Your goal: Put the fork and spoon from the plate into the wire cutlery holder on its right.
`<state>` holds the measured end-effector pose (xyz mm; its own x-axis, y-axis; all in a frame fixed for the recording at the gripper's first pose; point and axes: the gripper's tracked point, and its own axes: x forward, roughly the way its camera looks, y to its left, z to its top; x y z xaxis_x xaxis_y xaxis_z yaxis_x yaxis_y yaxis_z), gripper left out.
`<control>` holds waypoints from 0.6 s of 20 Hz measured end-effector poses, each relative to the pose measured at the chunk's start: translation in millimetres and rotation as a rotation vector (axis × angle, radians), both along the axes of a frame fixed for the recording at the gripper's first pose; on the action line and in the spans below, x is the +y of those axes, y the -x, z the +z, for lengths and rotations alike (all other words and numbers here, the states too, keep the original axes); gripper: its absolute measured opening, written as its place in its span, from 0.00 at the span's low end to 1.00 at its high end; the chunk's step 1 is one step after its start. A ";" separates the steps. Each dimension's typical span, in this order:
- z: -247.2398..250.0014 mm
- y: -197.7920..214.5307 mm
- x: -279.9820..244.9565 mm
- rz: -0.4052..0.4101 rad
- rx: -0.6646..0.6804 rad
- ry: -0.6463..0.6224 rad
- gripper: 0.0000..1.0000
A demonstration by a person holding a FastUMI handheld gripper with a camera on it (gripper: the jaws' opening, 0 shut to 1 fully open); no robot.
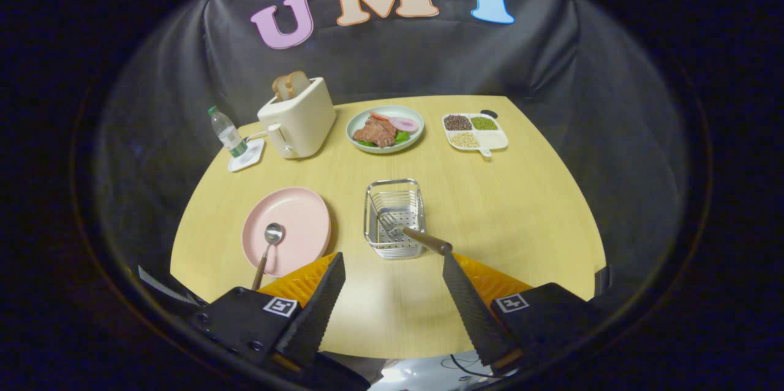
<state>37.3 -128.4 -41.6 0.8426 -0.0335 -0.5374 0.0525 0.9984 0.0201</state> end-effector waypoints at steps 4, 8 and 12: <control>13.3 -1.6 22.5 -0.003 -0.119 -0.006 1.00; 8.1 -0.8 55.1 0.031 -0.194 0.035 1.00; -13.9 2.0 108.7 0.118 -0.199 0.042 1.00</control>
